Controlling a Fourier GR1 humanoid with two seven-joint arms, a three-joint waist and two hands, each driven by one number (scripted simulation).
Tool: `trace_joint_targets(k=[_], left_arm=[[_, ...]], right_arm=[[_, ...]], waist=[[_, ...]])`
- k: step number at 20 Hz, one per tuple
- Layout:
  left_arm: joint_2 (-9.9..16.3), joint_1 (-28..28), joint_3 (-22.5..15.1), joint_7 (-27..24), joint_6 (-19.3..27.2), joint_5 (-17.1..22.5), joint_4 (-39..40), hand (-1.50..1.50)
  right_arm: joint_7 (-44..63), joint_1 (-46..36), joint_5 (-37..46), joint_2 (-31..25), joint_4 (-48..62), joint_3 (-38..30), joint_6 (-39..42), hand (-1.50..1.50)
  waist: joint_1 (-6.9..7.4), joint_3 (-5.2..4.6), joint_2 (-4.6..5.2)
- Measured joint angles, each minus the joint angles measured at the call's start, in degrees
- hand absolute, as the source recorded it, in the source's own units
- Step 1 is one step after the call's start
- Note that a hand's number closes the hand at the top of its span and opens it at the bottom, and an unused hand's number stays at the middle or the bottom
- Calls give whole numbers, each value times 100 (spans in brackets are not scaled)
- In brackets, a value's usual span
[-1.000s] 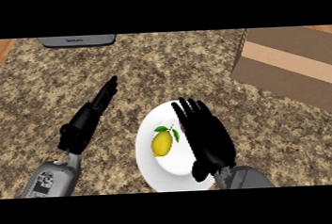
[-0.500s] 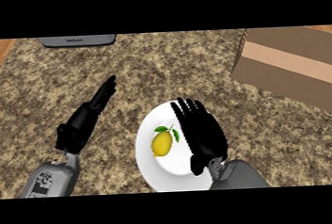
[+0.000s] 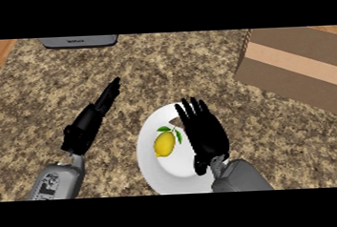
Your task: Pick the can from the plate and place it in the cardboard box
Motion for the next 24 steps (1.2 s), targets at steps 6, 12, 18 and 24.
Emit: trace_joint_targets(k=[6,12,18,24], left_arm=[[-55,55,93,228,-88,-64,-281,0],[-114,169,122,172,-170,-122,-349,0],[-163,55,168,161,-203,-173,-224,0],[-265,-13,141,347,-160,-253,-309,0]], right_arm=[[-209,14,277,6,323,-99,-271,-150],[-374,-99,466,13,580,-277,-428,150],[-578,-392,603,26,985,-315,-694,150],[-789,-359,732,-92,1093,-418,-1169,150]], waist=[[4,-9,-32],[5,-18,-62],[16,-29,-100],[15,-20,-104]])
